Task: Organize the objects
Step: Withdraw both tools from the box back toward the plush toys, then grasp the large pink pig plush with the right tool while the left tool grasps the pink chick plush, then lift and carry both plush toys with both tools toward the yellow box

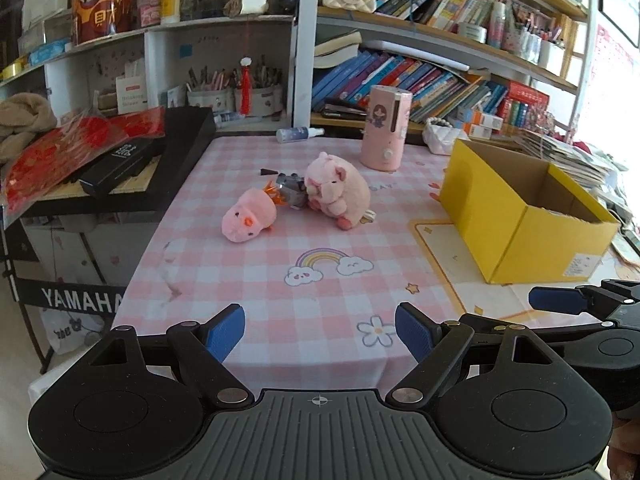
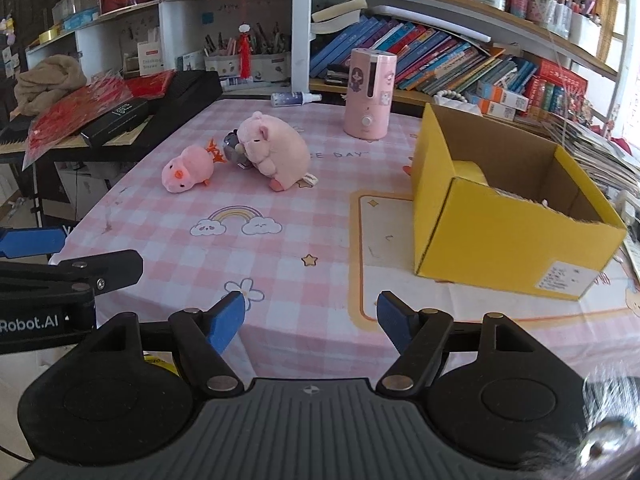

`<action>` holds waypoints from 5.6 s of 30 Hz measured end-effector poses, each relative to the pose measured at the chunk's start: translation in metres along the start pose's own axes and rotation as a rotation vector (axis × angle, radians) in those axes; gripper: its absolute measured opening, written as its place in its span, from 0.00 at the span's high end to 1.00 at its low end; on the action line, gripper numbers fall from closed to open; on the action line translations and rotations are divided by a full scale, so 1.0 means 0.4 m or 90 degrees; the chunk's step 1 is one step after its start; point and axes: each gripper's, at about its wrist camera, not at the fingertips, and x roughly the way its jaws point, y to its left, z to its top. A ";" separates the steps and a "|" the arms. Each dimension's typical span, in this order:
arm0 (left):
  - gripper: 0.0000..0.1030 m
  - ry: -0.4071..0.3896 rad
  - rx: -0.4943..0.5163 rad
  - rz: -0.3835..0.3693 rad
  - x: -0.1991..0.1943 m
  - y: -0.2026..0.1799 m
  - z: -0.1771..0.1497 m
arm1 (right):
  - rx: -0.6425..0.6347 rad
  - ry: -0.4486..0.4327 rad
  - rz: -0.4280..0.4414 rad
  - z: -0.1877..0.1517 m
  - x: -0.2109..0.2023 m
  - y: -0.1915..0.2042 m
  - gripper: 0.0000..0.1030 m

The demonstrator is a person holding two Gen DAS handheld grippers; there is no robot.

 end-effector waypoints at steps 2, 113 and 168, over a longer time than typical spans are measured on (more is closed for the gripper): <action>0.18 0.006 -0.001 0.005 0.023 -0.002 0.011 | -0.005 0.001 0.003 0.014 0.023 -0.007 0.30; 0.44 0.041 -0.156 0.049 0.216 0.109 0.188 | -0.054 -0.014 0.135 0.294 0.309 -0.095 0.43; 0.44 0.090 0.051 -0.198 -0.046 -0.087 -0.067 | 0.142 0.002 -0.066 -0.152 -0.148 -0.112 0.43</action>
